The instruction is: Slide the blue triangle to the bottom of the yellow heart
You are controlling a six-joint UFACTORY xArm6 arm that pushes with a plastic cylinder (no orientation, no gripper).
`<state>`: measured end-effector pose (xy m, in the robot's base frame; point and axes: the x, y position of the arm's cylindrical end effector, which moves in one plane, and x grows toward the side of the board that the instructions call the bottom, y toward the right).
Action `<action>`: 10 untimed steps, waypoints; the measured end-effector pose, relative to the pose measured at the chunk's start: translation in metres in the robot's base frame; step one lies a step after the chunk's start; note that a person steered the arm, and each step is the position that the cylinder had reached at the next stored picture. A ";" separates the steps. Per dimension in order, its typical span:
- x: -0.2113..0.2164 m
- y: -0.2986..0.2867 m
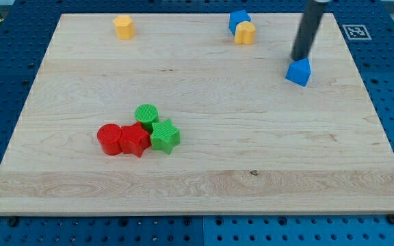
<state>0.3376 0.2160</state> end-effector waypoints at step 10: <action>-0.027 -0.090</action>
<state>0.3104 0.1258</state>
